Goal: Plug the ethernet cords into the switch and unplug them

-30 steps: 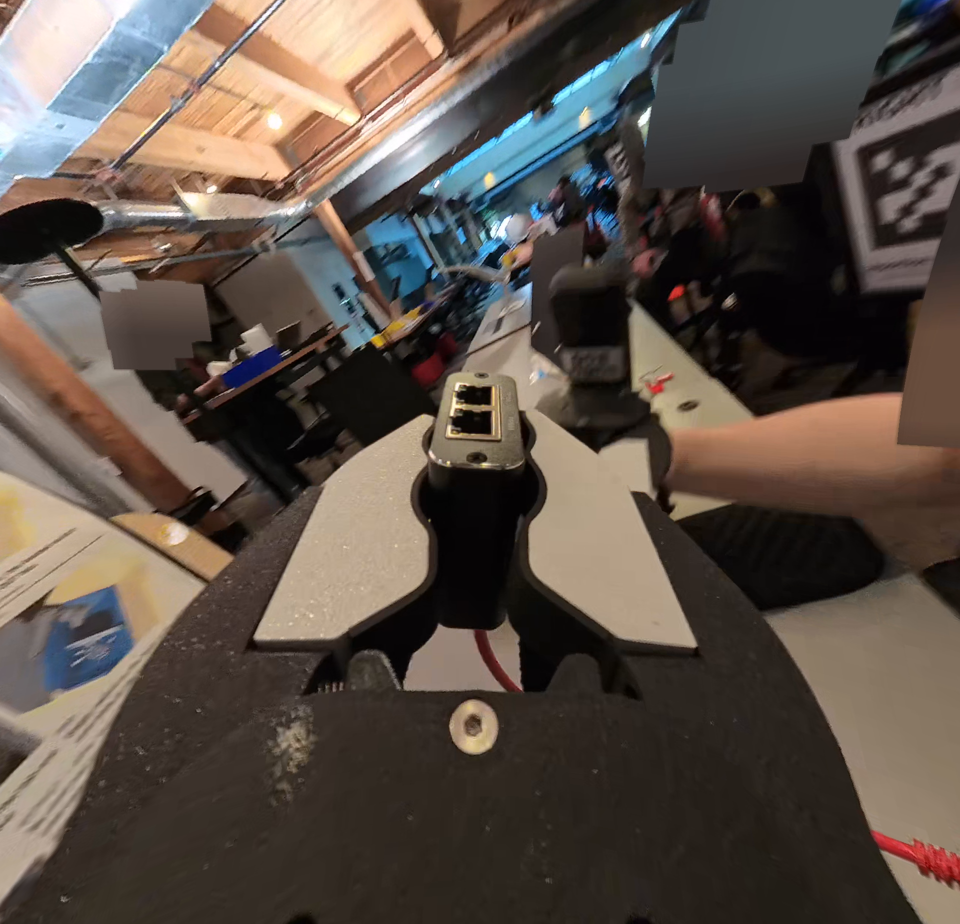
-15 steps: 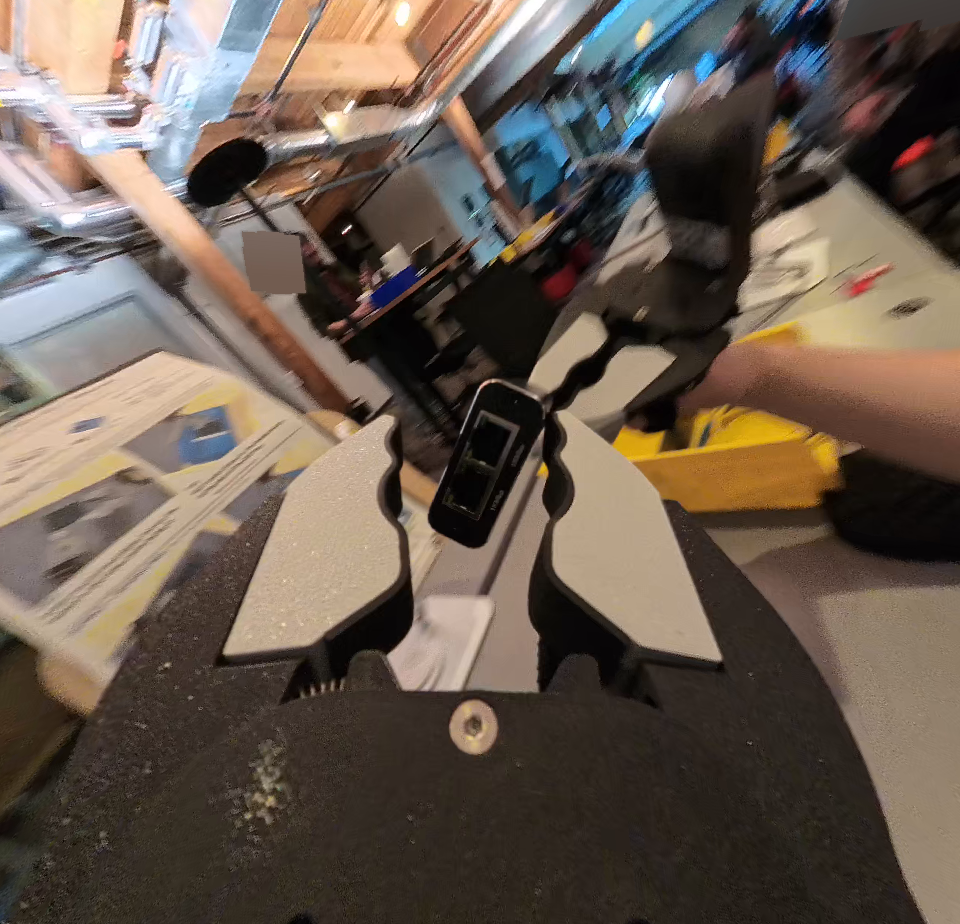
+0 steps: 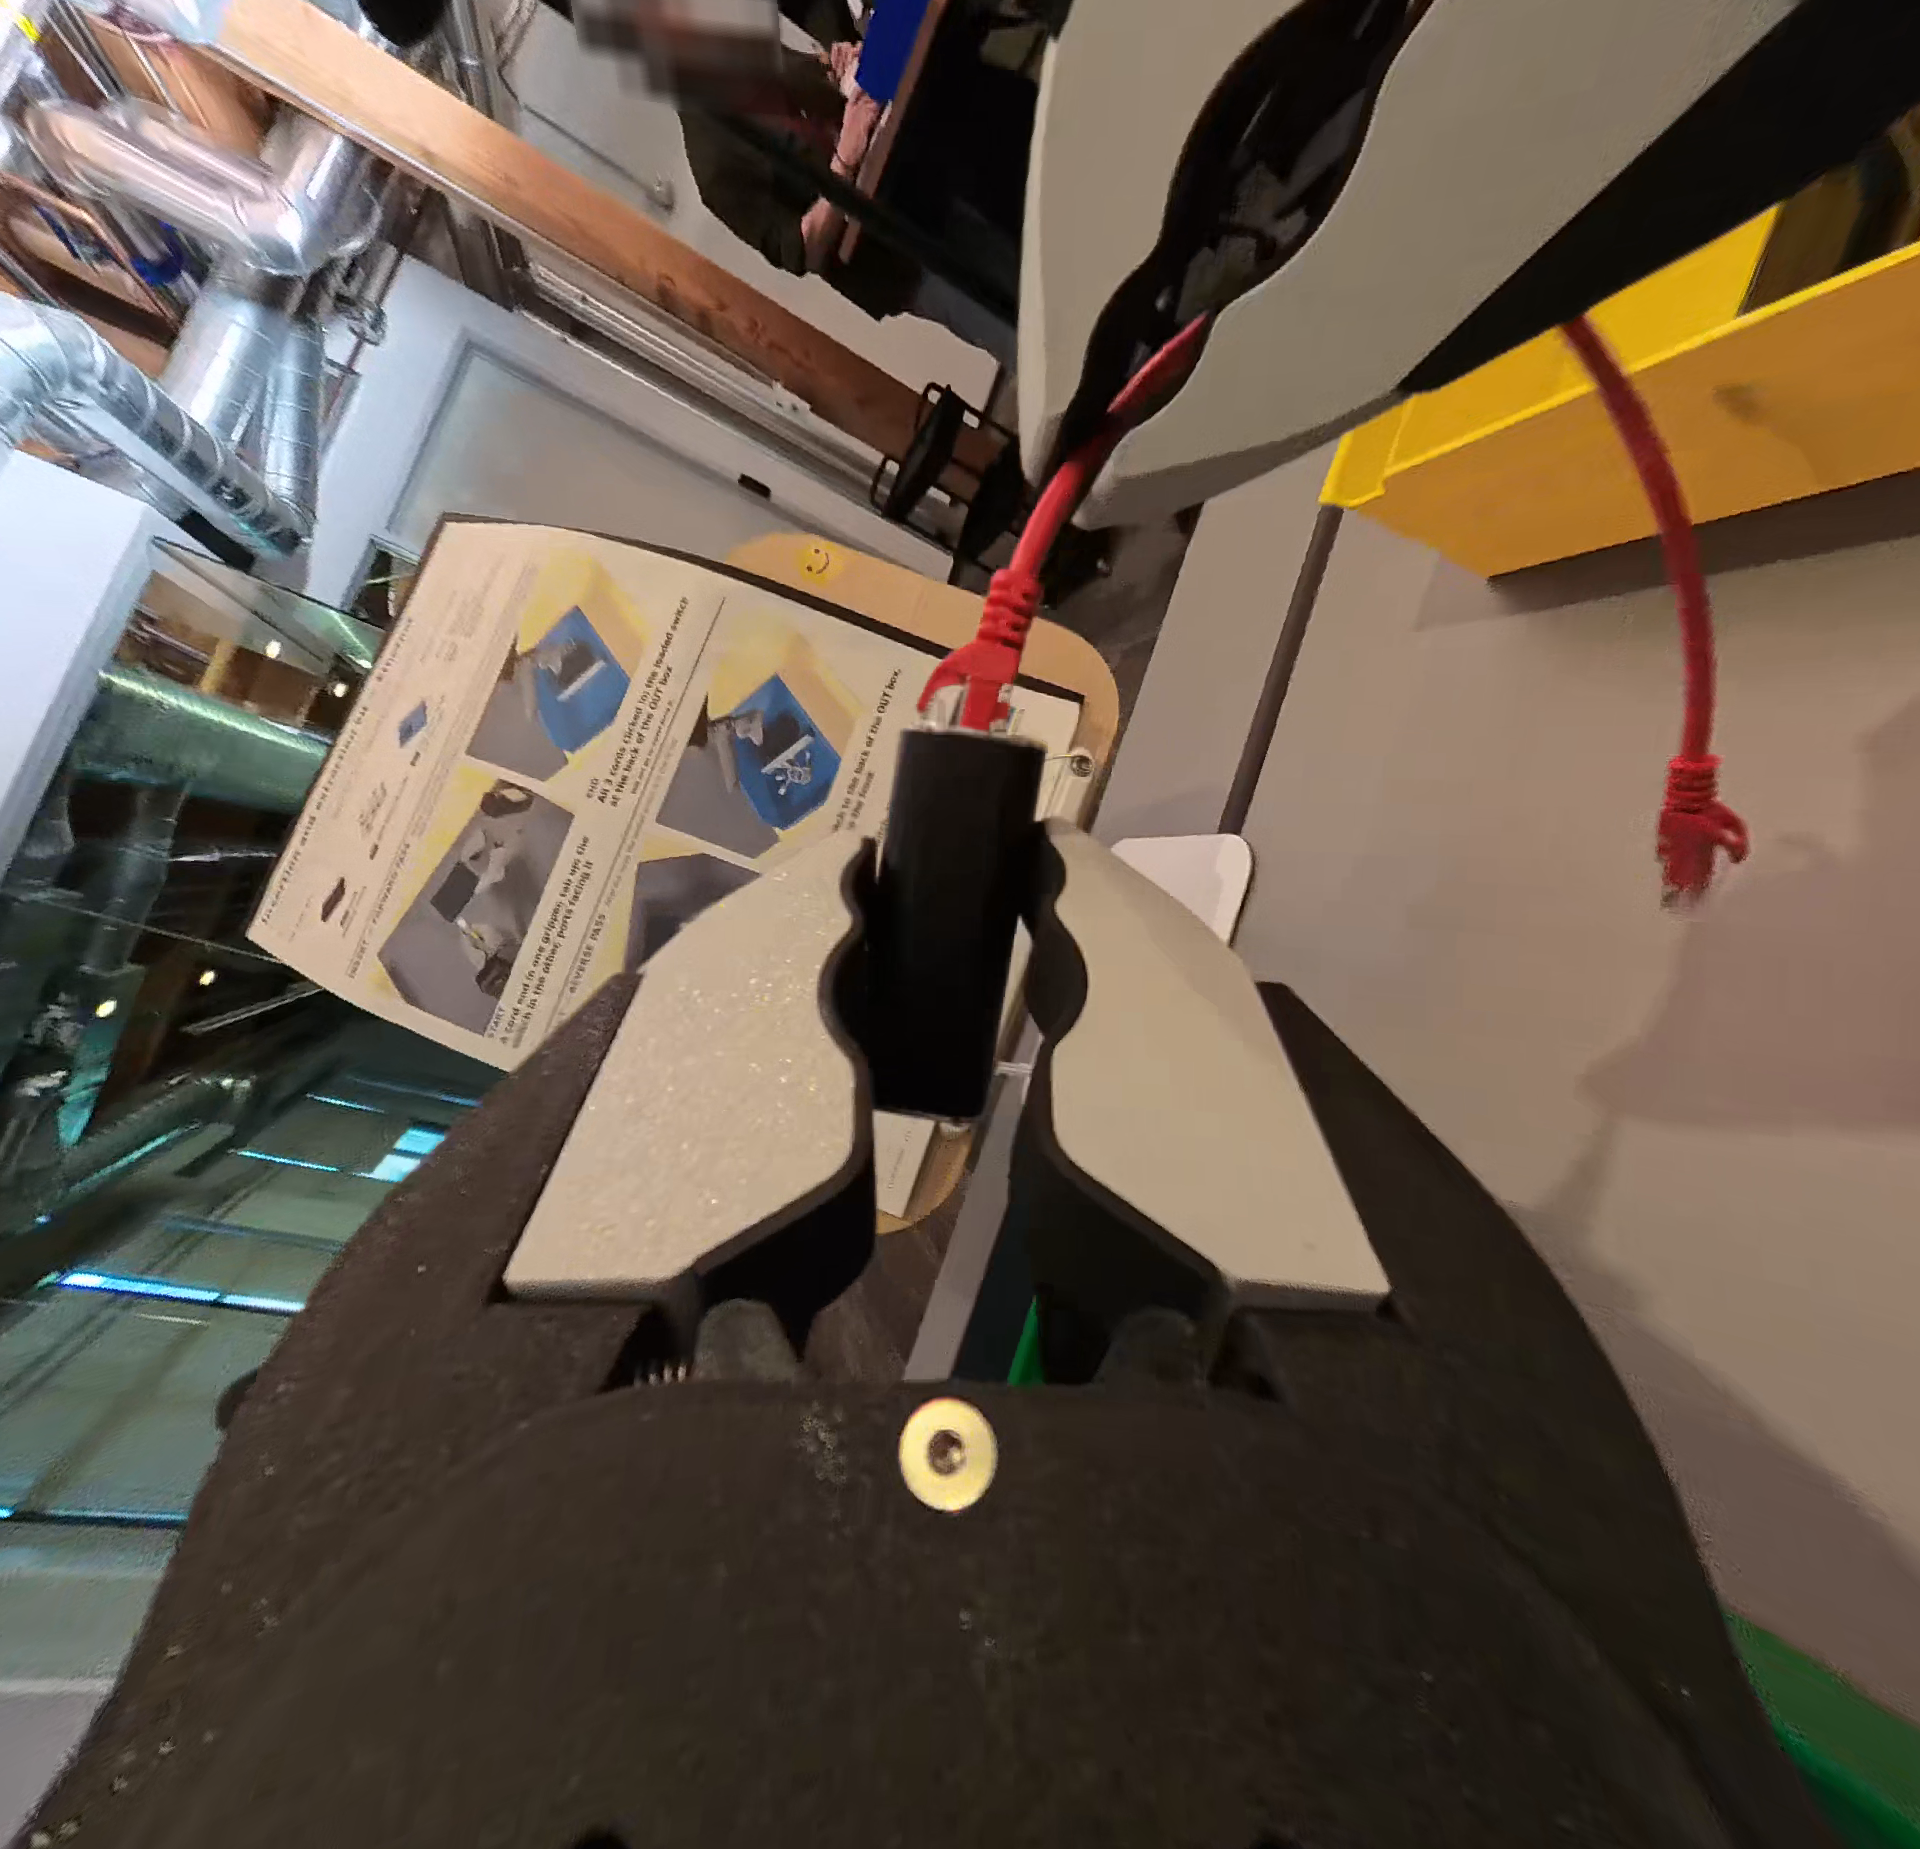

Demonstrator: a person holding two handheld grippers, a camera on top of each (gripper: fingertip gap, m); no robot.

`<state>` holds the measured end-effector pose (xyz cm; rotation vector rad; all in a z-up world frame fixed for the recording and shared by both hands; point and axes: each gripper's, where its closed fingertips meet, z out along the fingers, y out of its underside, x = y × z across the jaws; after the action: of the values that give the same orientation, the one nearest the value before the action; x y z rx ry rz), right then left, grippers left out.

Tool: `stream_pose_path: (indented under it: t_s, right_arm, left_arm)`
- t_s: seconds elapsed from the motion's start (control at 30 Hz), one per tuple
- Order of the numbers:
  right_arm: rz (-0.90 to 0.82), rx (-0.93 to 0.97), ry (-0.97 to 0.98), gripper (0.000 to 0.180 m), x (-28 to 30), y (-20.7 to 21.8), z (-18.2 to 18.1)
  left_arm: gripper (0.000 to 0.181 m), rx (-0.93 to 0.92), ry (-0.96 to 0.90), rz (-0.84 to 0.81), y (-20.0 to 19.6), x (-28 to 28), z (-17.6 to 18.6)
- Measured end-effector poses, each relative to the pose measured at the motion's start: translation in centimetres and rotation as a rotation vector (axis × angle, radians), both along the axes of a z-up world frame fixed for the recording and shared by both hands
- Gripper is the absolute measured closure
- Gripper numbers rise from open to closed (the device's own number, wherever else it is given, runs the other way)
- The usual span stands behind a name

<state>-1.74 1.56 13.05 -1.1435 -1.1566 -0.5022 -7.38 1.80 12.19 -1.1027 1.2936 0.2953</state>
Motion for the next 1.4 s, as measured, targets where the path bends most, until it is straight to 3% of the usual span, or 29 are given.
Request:
stream_pose_path:
  t_s: [0.7,0.83,1.4]
  right_arm:
    - [0.060,-0.017,-0.058,0.173,-1.4,-4.2,0.9]
    - [0.055,-0.013,-0.066,0.173,-1.3,-4.4,0.9]
    - [0.122,0.018,-0.107,0.173,-1.4,-5.9,1.1]
  left_arm:
    - [0.152,0.312,0.035,0.067,1.8,1.0,0.6]
    - [0.145,0.309,0.013,0.056,1.7,1.1,0.7]
    - [0.156,0.382,0.057,0.002,0.7,1.4,0.7]
